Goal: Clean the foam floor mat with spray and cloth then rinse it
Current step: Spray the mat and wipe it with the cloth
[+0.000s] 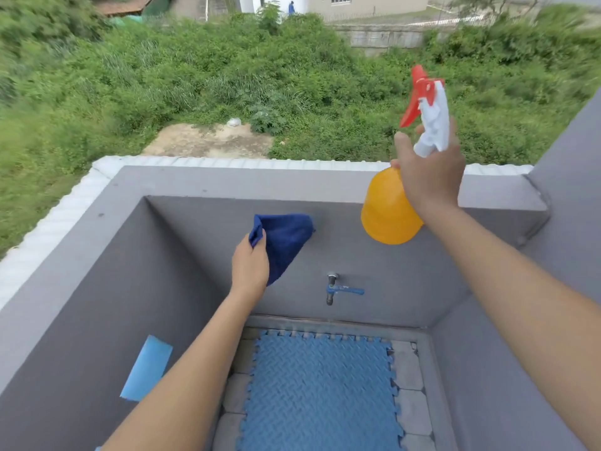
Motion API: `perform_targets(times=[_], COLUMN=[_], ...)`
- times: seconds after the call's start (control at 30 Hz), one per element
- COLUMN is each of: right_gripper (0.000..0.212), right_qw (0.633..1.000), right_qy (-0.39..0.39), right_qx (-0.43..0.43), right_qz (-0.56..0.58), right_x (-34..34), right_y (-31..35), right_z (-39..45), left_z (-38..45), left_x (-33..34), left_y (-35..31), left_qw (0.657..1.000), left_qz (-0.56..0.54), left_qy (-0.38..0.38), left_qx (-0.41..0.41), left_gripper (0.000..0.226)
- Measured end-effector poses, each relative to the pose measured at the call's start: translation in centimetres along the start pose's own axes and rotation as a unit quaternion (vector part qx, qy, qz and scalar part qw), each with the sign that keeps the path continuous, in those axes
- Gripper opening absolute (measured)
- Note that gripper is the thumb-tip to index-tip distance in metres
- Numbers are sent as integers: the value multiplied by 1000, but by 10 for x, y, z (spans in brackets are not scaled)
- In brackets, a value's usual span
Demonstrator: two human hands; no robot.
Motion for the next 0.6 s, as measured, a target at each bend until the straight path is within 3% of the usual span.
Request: perform_targets(times=[0.17, 0.3, 0.4, 0.53, 0.6], right_gripper=[76, 85, 56, 21, 38], right_qw=[988, 972, 961, 938, 920], right_qy=[96, 218, 239, 253, 279], right_qx=[-121, 57, 136, 237, 271], right_qz=[-11, 67, 20, -16, -43], right_x=[11, 56, 76, 119, 152], right_y=[-15, -108, -178, -286, -340], right_z=[-120, -227, -308, -397, -438], left_z=[-35, -70, -89, -99, -97], left_x=[-37, -42, -42, -47, -48], left_y=[88, 156, 211, 316, 374], left_qw=[997, 993, 983, 972, 966], left_qz=[8, 57, 143, 198, 227], left_qy=[-4, 37, 72, 66, 61], left_qx=[-75, -100, -89, -108, -103], left_gripper=[38, 33, 34, 25, 20])
Point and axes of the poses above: each hand's wrist, its own z-axis towards the middle knuckle, its own x-axis out of the palm, y = z × x, the point moved 10 cm from there along z, towards the middle knuckle, and after that the axes turned 11 degrees about y, right-handed, at the moved point
